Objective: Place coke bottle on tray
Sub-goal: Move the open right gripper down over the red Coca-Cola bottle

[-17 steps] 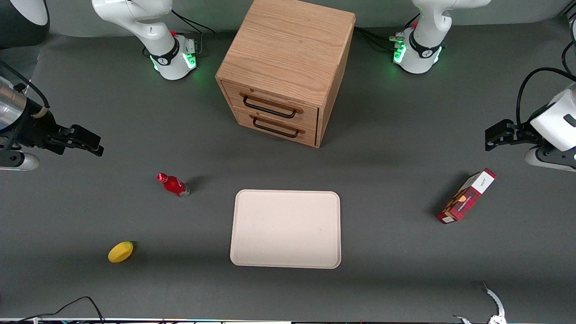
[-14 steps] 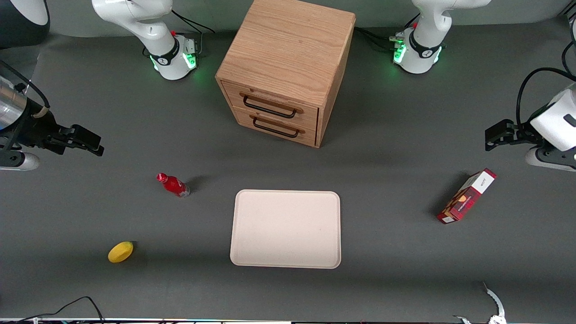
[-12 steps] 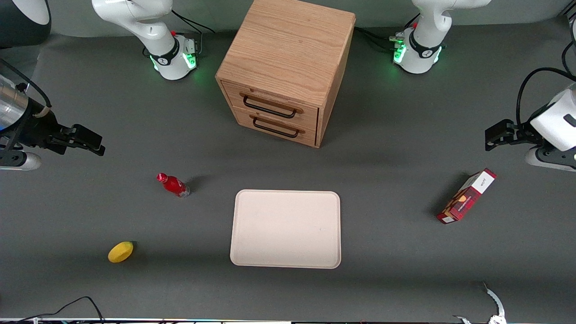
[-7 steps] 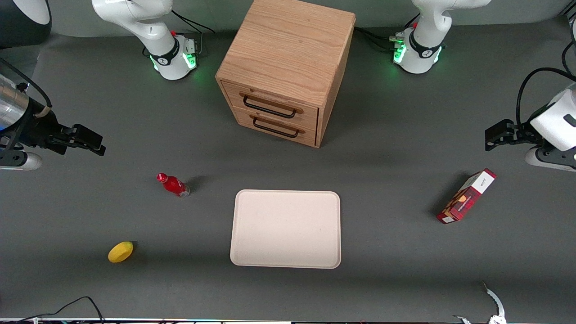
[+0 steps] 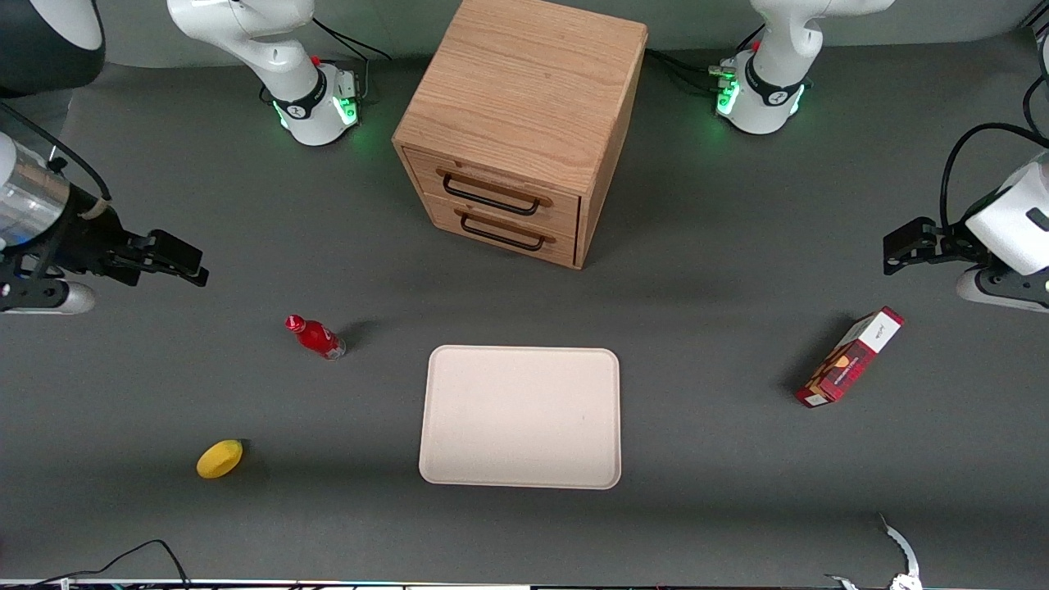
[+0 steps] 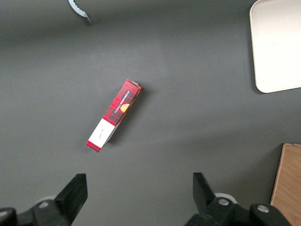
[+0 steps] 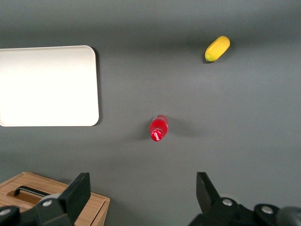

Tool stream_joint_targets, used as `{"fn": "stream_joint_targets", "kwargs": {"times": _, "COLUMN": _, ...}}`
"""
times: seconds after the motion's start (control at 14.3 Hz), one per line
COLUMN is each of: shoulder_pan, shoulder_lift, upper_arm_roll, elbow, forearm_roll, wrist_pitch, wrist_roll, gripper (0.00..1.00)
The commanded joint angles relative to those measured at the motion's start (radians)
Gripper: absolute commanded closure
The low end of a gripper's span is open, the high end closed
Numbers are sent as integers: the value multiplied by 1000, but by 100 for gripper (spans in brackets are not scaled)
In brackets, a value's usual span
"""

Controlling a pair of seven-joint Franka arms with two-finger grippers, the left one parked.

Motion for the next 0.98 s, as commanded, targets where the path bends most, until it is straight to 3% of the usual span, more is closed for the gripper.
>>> {"fn": "stream_joint_targets", "kwargs": {"times": 0.0, "shoulder_pan": 11, "shoulder_lift": -14, "upper_arm_roll": 10, "elbow": -115, "forearm_roll": -9, "wrist_pitch": 97, "wrist_roll": 4, "gripper": 0}}
{"fn": "stream_joint_targets", "kwargs": {"times": 0.14, "shoulder_pan": 9, "shoulder_lift": -39, "upper_arm_roll": 33, "elbow": -230, "forearm_roll": -55, "wrist_pitch": 206, "wrist_roll": 4, "gripper": 0}}
{"fn": "stream_joint_targets", "kwargs": {"times": 0.49, "shoulder_pan": 8, "shoulder_lift": -105, "upper_arm_roll": 36, "elbow": -529, "forearm_roll": -60, "wrist_pitch": 441, "wrist_roll": 2, "gripper": 1}}
{"fn": "stream_joint_targets", "kwargs": {"times": 0.77, "shoulder_pan": 8, "shoulder_lift": -105, "upper_arm_roll": 36, "elbow": -663, "forearm_roll": -68, "wrist_pitch": 591, "wrist_roll": 2, "gripper": 4}}
{"fn": "stream_joint_targets", "kwargs": {"times": 0.91, "shoulder_pan": 5, "shoulder_lift": -91, "upper_arm_roll": 38, "elbow": -681, "forearm_roll": -68, "wrist_pitch": 622, "wrist_roll": -13, "gripper": 1}}
